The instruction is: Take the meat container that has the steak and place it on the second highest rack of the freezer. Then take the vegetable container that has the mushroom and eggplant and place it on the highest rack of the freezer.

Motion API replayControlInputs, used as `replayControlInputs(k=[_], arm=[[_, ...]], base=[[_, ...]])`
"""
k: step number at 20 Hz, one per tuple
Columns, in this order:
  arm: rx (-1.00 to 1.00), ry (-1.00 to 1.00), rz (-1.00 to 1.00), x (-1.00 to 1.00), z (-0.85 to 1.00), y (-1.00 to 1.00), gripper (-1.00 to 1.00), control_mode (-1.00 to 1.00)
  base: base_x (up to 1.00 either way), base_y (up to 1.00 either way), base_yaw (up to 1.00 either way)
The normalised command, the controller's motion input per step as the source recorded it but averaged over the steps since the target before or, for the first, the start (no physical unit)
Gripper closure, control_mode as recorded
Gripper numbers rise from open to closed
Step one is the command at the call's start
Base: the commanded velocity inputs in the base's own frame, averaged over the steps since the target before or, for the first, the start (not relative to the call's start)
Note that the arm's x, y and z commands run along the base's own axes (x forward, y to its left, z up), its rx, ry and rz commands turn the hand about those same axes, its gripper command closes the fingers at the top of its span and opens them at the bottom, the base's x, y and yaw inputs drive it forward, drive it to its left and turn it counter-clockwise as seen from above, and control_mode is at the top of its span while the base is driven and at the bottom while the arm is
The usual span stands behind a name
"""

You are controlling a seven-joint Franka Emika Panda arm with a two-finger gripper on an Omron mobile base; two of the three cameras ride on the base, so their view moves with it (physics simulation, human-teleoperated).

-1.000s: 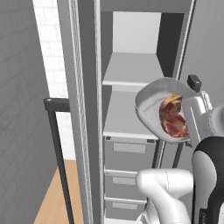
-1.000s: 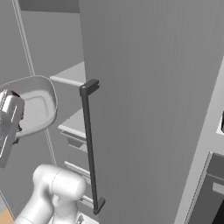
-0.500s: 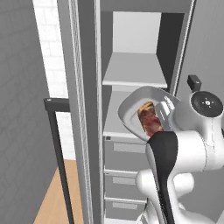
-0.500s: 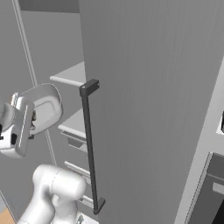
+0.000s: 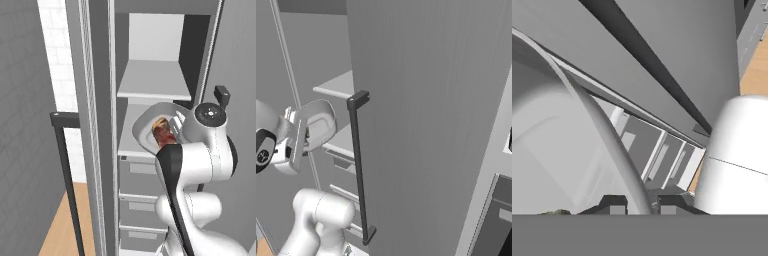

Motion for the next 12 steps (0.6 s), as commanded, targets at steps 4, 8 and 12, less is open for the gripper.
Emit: replayControlInputs(k=[4, 8, 12], arm=[[-0.05, 0.01, 0.00, 0.42, -0.32, -0.22, 1.00, -1.00], [-0.01, 0.01, 0.00, 0.35, -0.17, -0.13, 1.00, -1.00], [0.00, 0.00, 0.00, 0.38, -0.18, -0.22, 1.00, -1.00]], base=[[0.00, 0.00, 0.00], [0.00, 0.00, 0.00], [0.00, 0.00, 0.00]])
